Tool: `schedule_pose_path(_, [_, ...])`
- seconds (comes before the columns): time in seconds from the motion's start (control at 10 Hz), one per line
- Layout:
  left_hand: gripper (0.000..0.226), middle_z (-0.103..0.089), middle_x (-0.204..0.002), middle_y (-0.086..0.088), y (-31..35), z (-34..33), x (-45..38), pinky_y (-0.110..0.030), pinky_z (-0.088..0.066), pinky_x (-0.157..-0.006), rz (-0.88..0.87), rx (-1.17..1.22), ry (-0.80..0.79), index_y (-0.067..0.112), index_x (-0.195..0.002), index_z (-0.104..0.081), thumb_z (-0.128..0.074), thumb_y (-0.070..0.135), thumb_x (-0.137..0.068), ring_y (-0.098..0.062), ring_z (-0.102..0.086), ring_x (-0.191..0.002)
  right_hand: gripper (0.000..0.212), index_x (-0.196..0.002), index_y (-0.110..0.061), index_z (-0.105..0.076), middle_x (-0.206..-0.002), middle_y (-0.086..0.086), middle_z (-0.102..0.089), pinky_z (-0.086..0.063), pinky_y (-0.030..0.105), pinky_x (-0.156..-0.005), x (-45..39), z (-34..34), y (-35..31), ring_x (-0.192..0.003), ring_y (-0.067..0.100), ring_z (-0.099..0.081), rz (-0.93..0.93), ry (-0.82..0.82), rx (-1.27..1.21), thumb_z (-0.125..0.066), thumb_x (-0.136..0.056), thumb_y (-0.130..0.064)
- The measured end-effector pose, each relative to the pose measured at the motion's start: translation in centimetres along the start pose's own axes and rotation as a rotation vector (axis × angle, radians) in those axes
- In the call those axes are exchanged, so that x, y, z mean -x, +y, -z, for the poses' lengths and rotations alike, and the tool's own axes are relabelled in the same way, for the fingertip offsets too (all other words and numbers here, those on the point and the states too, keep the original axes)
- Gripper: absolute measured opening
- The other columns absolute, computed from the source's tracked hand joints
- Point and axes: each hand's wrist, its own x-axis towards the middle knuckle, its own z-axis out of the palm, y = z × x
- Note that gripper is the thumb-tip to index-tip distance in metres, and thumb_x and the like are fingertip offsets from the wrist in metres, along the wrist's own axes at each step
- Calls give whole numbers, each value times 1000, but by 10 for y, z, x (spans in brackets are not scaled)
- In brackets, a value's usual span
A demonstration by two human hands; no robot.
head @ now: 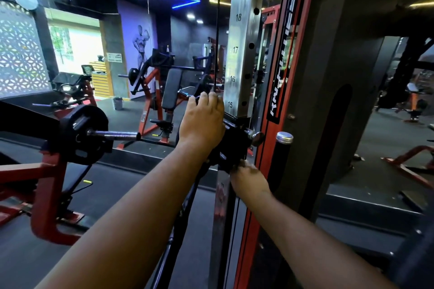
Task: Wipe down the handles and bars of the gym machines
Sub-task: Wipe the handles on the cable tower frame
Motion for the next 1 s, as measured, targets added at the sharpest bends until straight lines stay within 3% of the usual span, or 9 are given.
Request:
schedule_pose_path(0.1, [74,-37,-159,-14,0,-1,-1,-52,-33,-119,4,12,-7,8,-158,-30,-47,53,-101,-33,-37,-146,38,-136,-6,-53,-136,15,-57,-44,40,-106,7,-13,-3,-125,33,-54,-47,-22,-56,-39,-104,-20])
schedule_pose_path(0.2, [75,-35,-160,-14,-3,-3,-1,-52,-30,-121,7,4,-12,8,-159,-28,-46,53,-102,-33,-34,-148,35,-128,-8,-61,-133,13,-59,-46,44,-99,10,-15,-2,-122,35,-55,-64,-146,-162,-37,-103,-16])
schedule_pose_path(0.3, [75,-37,-159,-14,-2,-2,0,-52,-31,-120,-1,4,-4,7,-158,-29,-47,53,-101,-34,-35,-147,29,-112,-1,-68,-116,16,-68,-49,44,-91,41,14,1,-109,34,-64,-48,-200,-121,-44,-98,4])
schedule_pose_path(0.4, [75,-37,-159,-14,-2,-1,0,-52,-32,-120,3,6,-1,7,-158,-29,-47,54,-101,-33,-36,-147,28,-110,-5,-69,-102,17,-64,-48,39,-77,34,28,-1,-91,32,-59,-143,-208,-239,-42,-100,-4])
schedule_pose_path(0.5, [76,-37,-159,-14,-4,-1,0,-52,-31,-121,-2,6,3,7,-159,-28,-46,54,-102,-33,-35,-147,52,-111,-13,-72,-109,9,-69,-55,33,-75,6,26,1,-97,25,-67,-229,129,-187,-25,-91,-20])
schedule_pose_path(0.6, [75,-37,-159,-14,-4,-1,0,-51,-32,-120,1,2,4,7,-158,-29,-46,54,-101,-33,-36,-147,48,-133,3,-55,-131,27,-57,-48,39,-103,8,7,-6,-117,33,-59,-22,53,68,-25,-97,-4])
schedule_pose_path(0.7, [74,-40,-157,-14,-4,-2,0,-51,-34,-119,-1,-14,9,7,-157,-32,-47,53,-101,-33,-38,-145,36,-134,2,-53,-130,25,-58,-48,37,-102,20,-3,-2,-112,27,-61,52,-12,28,-37,-104,-8])
schedule_pose_path(0.9, [74,-40,-156,-14,-3,-2,1,-51,-34,-118,-7,1,14,7,-156,-32,-47,53,-101,-33,-39,-144,18,-110,-10,-71,-117,11,-68,-30,54,-116,61,-10,-1,-119,35,-58,187,-63,250,-55,-101,-14])
schedule_pose_path(1.0, [74,-39,-156,-14,-4,-2,1,-51,-34,-119,-4,-9,14,7,-156,-32,-47,53,-101,-33,-38,-145,18,-95,-9,-70,-98,13,-69,-40,56,-109,71,5,-7,-98,34,-65,237,7,287,-53,-97,-5])
